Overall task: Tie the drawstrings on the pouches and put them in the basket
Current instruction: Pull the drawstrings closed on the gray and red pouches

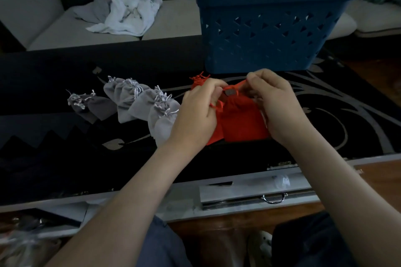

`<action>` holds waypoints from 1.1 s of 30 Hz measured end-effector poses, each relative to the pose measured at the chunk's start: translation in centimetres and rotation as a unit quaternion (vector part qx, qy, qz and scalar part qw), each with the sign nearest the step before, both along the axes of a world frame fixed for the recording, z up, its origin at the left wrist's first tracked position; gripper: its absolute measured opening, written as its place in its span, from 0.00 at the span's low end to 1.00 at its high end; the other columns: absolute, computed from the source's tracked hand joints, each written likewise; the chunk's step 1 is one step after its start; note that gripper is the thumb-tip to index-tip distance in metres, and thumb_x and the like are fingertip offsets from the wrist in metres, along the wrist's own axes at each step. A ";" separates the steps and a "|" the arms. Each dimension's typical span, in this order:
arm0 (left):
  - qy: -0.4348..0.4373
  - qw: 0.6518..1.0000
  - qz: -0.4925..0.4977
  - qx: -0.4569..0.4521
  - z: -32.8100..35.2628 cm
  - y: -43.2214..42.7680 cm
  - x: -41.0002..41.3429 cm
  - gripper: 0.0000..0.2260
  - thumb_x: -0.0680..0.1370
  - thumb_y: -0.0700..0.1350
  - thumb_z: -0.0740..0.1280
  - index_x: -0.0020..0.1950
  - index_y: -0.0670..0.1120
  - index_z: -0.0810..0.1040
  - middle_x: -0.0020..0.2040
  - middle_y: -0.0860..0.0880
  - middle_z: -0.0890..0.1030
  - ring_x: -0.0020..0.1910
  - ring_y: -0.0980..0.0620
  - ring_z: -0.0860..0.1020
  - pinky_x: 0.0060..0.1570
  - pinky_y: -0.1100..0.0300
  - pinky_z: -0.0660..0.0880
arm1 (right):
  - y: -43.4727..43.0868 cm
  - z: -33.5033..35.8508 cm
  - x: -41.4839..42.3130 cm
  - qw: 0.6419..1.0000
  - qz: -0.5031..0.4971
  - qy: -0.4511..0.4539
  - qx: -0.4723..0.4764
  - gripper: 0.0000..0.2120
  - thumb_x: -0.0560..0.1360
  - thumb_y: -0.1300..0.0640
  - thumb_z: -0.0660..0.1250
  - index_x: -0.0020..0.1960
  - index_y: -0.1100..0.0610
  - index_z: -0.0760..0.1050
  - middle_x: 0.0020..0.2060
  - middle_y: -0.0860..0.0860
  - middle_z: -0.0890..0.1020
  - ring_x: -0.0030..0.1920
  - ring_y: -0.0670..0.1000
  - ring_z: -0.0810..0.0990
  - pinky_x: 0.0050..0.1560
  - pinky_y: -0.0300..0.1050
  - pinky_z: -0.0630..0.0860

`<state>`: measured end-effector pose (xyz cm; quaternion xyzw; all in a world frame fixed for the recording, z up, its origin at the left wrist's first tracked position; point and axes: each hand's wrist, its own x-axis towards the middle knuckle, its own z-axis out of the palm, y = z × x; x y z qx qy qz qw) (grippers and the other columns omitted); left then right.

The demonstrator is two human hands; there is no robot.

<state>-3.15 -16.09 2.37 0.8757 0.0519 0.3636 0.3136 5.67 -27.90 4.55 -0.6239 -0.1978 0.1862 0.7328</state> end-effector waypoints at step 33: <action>0.079 0.857 -0.097 -0.501 2.4 1.2 -0.3 0.17 0.82 0.48 0.58 0.36 0.45 0.75 0.32 0.45 0.80 0.21 0.59 0.67 0.18 0.69 0.59 | 0.8 -0.5 0.4 0.967 0.166 -0.097 -0.167 0.05 0.76 0.62 0.67 0.50 0.57 0.80 0.38 0.55 0.71 0.30 0.52 0.63 0.31 0.44 0.59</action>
